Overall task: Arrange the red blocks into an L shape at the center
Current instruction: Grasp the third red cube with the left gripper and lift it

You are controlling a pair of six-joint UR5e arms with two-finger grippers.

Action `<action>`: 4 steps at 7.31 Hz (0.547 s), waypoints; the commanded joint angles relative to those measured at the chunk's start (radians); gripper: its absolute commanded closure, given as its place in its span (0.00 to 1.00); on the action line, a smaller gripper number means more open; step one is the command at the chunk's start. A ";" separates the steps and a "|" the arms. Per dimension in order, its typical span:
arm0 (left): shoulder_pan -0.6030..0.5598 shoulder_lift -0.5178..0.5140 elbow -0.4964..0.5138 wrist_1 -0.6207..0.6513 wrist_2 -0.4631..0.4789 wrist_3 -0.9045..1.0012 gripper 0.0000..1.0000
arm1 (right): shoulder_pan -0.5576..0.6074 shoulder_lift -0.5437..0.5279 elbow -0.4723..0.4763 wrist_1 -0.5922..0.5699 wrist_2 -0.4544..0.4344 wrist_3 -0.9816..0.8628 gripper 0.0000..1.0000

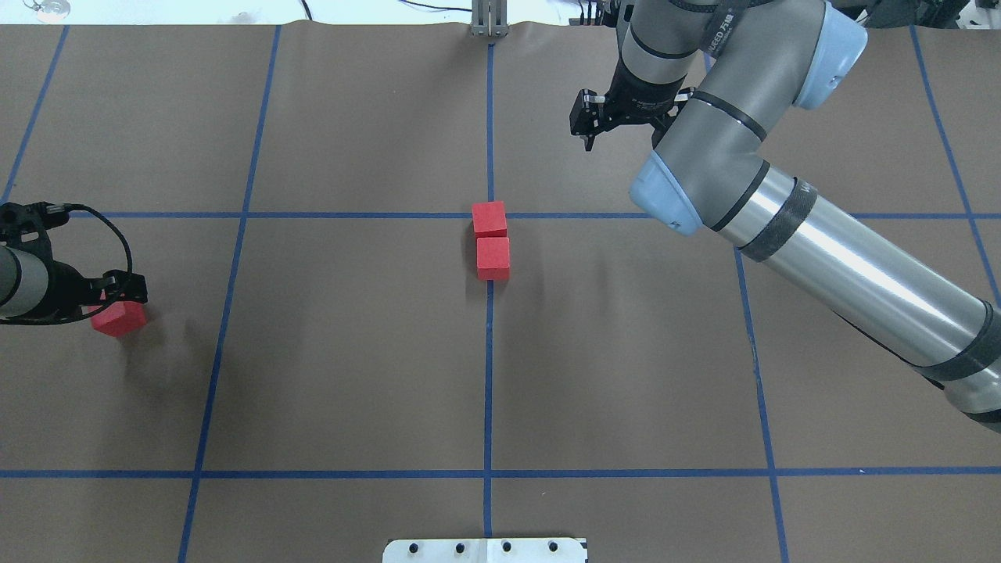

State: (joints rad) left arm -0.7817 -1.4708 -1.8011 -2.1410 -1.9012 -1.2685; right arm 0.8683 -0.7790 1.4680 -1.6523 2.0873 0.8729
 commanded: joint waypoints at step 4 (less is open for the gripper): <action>0.001 -0.054 0.072 -0.005 0.001 0.005 0.29 | 0.004 -0.011 0.002 -0.001 0.000 -0.002 0.01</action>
State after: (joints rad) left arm -0.7798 -1.5067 -1.7467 -2.1453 -1.9010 -1.2635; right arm 0.8700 -0.7874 1.4690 -1.6531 2.0876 0.8714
